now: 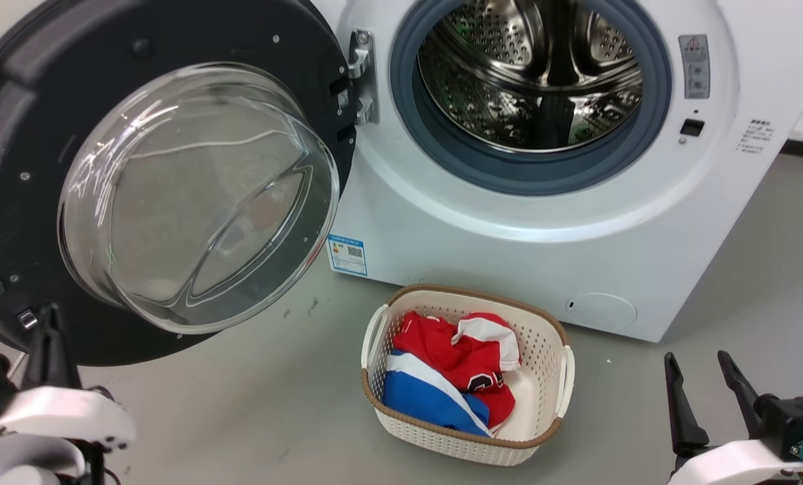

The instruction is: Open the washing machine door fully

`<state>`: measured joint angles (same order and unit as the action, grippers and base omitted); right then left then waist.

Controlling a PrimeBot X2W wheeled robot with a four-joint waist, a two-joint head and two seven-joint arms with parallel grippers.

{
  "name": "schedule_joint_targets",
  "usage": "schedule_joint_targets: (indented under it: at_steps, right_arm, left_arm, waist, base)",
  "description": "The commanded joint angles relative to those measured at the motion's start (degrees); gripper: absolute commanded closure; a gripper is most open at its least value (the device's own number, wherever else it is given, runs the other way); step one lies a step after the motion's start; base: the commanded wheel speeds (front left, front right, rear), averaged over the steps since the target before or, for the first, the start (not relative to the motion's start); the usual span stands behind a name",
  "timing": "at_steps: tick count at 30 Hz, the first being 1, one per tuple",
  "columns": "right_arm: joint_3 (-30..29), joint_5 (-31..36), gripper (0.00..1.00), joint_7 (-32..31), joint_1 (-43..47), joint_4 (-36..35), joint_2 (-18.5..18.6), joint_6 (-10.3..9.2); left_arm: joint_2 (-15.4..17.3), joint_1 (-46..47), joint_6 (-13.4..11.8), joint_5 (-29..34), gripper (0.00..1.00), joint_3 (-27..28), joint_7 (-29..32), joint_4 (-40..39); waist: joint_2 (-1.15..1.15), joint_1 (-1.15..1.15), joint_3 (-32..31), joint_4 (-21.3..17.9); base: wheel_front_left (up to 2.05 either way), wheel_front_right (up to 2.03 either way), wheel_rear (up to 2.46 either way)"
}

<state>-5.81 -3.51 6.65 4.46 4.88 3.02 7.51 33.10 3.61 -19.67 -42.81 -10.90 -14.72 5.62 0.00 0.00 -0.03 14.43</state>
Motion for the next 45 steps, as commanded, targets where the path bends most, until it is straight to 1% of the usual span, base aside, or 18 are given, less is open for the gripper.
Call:
schedule_joint_targets:
  at_steps: [1, 7, 9, 12, 16, 17, 18, 19, 20, 21, 22, 30, 31, 32, 35, 45]
  right_arm:
    - [0.2, -0.3, 0.0, 0.4, 0.4, 0.3, -0.2, -0.04]
    - [1.0, -1.0, 0.0, 0.7, 1.2, 0.7, -0.2, -0.03]
    - [1.3, -0.9, 0.0, 0.6, 1.2, 0.7, -0.2, -0.03]
    - [1.4, -0.7, 0.0, 0.5, 1.2, 0.4, -0.2, -0.04]
    - [2.0, -0.4, 0.0, 0.2, 0.6, 0.1, -0.2, -0.04]
    - [2.0, -0.4, 0.0, 0.1, 0.4, 0.2, -0.1, -0.03]
    - [2.1, -0.3, 0.0, 0.0, 0.3, 0.1, -0.2, -0.04]
    - [2.2, -0.1, 0.0, -0.1, 0.3, 0.0, -0.2, -0.03]
    - [2.2, 0.0, 0.0, -0.1, 0.2, 0.0, -0.2, -0.03]
    - [2.3, 0.1, 0.0, -0.2, 0.2, 0.1, -0.2, -0.04]
    - [2.2, 0.1, 0.0, -0.2, 0.2, 0.0, -0.2, -0.04]
    - [2.5, 1.0, 0.0, -0.6, 0.1, -0.5, -0.2, -0.03]
    - [2.5, 1.0, 0.0, -0.6, 0.1, -0.5, -0.2, -0.03]
    - [2.5, 1.3, 0.0, -0.8, 0.3, -0.7, -0.2, -0.04]
    - [2.5, 1.3, 0.0, -0.9, 0.6, -1.1, -0.2, -0.04]
    - [2.6, 0.6, 0.0, -0.8, 0.8, -1.6, -0.2, -0.04]
  left_arm:
    - [-0.2, -1.2, -0.5, 0.7, 1.0, -0.5, 0.2, -1.3]
    - [-1.2, -4.9, -2.4, 3.5, 1.0, -4.6, 0.8, -8.9]
    - [-1.8, -5.4, -2.1, 4.4, 1.0, -6.4, 1.0, -10.5]
    - [-2.7, -4.0, -0.7, 6.4, 1.0, -10.4, 1.5, -11.1]
    - [-5.0, -2.2, 1.0, 7.9, 1.0, -14.1, 1.3, -8.5]
    - [-5.8, -1.6, 1.6, 7.9, 0.95, -14.7, 1.1, -7.6]
    - [-6.3, -1.0, 2.2, 8.1, 0.72, -15.4, 0.9, -6.6]
    - [-7.0, -0.5, 2.8, 8.1, 0.59, -15.7, 0.8, -5.5]
    - [-7.5, 0.0, 3.3, 8.0, 0.42, -16.0, 0.7, -4.4]
    - [-8.0, 0.3, 3.6, 7.9, 0.16, -16.1, 0.5, -3.4]
    - [-8.4, 0.7, 4.0, 7.9, 0.0, -16.3, 0.4, -2.4]
    - [-10.5, 2.5, 5.6, 8.5, 0.0, -16.2, -0.2, 3.6]
    - [-10.5, 2.5, 5.6, 8.5, 0.0, -16.2, -0.2, 3.6]
    - [-11.1, 2.6, 6.0, 8.5, 0.0, -15.8, -0.3, 4.8]
    - [-11.5, 2.9, 6.5, 8.6, 0.0, -14.9, -0.4, 6.2]
    - [-12.8, 2.6, 7.1, 9.7, 0.0, -12.0, -0.6, 8.6]
  waist:
    - [0.0, 0.0, -0.8, -0.2]
    - [0.0, 0.0, -2.3, -1.7]
    - [0.0, 0.0, -2.6, -2.5]
    - [0.0, 0.0, -2.8, -3.8]
    - [0.0, 0.0, -3.0, -6.4]
    - [0.0, 0.0, -3.1, -7.1]
    - [0.0, 0.0, -3.2, -7.8]
    - [0.0, 0.0, -3.2, -8.5]
    - [0.0, 0.0, -3.2, -9.2]
    - [0.0, 0.0, -3.3, -10.0]
    - [0.0, 0.0, -3.3, -10.7]
    - [0.0, 0.0, -3.2, -15.6]
    - [0.0, 0.0, -3.2, -15.6]
    - [0.0, 0.0, -3.2, -16.5]
    - [0.0, 0.0, -3.1, -17.6]
    - [0.0, 0.0, -3.4, -18.1]
  base:
    - [0.0, 0.0, 0.0]
    - [0.0, 0.0, 0.0]
    - [0.0, 0.0, 0.0]
    - [0.0, 0.0, 0.0]
    - [0.0, 0.0, 0.0]
    - [0.0, 0.0, 0.0]
    - [0.0, 0.0, 0.0]
    - [0.0, 0.0, 0.0]
    - [0.0, 0.0, 0.0]
    - [0.0, 0.0, 0.0]
    - [0.0, 0.0, 0.0]
    - [0.0, 0.0, 0.0]
    - [0.0, 0.0, 0.0]
    - [0.0, 0.0, 0.0]
    - [0.0, 0.0, 0.0]
    - [0.0, 0.0, 0.0]
